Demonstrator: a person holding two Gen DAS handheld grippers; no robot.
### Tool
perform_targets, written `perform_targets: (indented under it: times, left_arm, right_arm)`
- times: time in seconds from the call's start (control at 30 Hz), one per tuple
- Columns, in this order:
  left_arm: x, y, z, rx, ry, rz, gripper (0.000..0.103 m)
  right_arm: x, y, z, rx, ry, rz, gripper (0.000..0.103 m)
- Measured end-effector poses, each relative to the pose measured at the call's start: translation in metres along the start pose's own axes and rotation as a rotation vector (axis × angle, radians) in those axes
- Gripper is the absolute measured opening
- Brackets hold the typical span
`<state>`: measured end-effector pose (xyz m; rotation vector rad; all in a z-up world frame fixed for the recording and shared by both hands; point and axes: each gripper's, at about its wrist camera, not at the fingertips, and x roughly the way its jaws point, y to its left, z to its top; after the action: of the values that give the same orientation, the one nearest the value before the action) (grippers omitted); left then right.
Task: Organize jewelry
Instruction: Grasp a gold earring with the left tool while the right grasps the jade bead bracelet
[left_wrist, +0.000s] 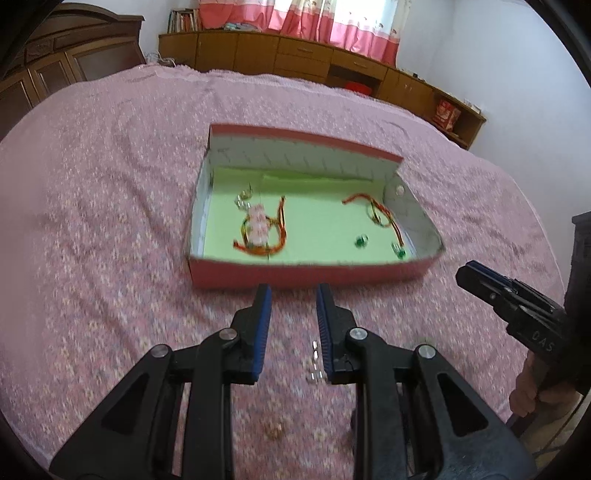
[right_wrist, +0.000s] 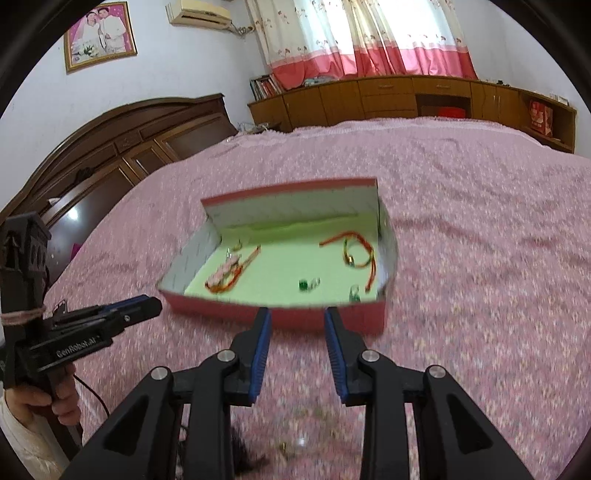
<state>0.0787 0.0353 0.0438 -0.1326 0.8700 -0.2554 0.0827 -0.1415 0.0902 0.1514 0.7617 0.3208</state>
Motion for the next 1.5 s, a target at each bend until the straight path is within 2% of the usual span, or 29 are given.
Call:
perform_targets:
  times: [0.23, 0.57, 0.93, 1.17, 1.4, 1.5]
  left_arm:
    - [0.0, 0.005, -0.024, -0.008, 0.077, 0.0, 0.017]
    - [-0.003, 0.011, -0.048, -0.019, 0.135, -0.005, 0.017]
    - [0.009, 0.006, -0.068, -0.003, 0.216, -0.006, 0.017]
    - [0.016, 0.008, -0.077, -0.004, 0.251, 0.013, 0.017]
    - [0.02, 0.013, -0.084, -0.003, 0.252, 0.015, 0.016]
    - [0.022, 0.012, -0.086, 0.003, 0.249, 0.012, 0.016]
  right_arm:
    - [-0.005, -0.004, -0.022, 0.008, 0.052, -0.014, 0.032]
    - [0.002, -0.013, -0.047, 0.042, 0.144, -0.04, 0.032]
    - [0.016, -0.019, -0.06, 0.075, 0.22, -0.054, 0.032]
    - [0.024, -0.021, -0.065, 0.089, 0.238, -0.051, 0.032]
    - [0.031, -0.026, -0.07, 0.11, 0.247, -0.039, 0.032]
    - [0.033, -0.026, -0.07, 0.109, 0.246, -0.045, 0.027]
